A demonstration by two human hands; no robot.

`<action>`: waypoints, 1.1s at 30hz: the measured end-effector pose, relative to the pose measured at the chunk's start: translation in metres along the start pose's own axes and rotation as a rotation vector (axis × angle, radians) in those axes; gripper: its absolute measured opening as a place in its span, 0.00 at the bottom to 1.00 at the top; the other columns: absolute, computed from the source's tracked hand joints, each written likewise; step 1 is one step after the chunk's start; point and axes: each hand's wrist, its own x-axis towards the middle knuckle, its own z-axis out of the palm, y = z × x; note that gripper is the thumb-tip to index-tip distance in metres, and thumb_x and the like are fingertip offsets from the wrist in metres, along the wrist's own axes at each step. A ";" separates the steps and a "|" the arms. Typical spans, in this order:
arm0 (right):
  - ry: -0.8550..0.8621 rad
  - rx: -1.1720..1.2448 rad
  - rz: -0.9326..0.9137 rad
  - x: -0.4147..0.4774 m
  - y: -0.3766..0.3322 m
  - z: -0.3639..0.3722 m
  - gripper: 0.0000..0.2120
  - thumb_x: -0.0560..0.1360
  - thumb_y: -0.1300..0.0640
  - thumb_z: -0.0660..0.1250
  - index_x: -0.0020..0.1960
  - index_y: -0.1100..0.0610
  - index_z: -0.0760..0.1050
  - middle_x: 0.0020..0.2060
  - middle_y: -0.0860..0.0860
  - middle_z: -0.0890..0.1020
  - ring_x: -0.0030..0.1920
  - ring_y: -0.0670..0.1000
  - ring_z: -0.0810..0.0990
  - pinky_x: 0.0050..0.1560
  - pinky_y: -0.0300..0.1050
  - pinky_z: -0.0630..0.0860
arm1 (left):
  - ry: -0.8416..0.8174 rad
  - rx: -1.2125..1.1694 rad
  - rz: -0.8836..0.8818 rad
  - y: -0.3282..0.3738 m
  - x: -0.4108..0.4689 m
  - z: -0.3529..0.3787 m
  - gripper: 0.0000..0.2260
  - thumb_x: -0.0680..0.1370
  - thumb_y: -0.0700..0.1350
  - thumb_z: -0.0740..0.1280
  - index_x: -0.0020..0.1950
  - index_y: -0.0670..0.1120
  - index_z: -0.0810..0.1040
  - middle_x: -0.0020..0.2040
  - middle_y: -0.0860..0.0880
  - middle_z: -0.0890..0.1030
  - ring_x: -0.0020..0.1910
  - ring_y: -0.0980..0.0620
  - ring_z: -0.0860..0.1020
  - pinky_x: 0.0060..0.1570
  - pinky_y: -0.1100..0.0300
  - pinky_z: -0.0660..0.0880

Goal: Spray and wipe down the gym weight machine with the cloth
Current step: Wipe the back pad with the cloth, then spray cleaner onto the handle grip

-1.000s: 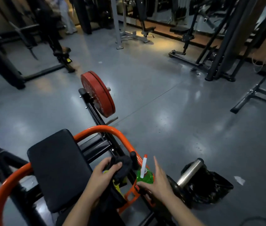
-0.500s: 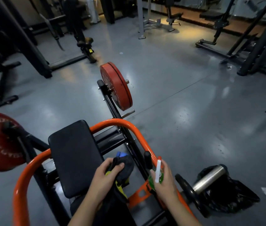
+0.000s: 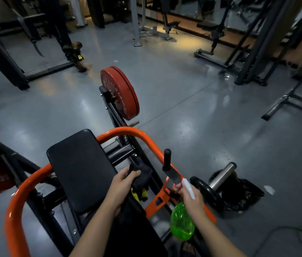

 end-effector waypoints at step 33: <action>0.045 -0.622 0.494 -0.058 0.093 -0.056 0.11 0.79 0.60 0.60 0.55 0.59 0.79 0.53 0.64 0.81 0.57 0.66 0.78 0.56 0.52 0.72 | -0.160 0.134 -0.085 -0.045 -0.005 -0.015 0.10 0.80 0.43 0.70 0.53 0.36 0.80 0.45 0.36 0.84 0.39 0.46 0.84 0.38 0.57 0.80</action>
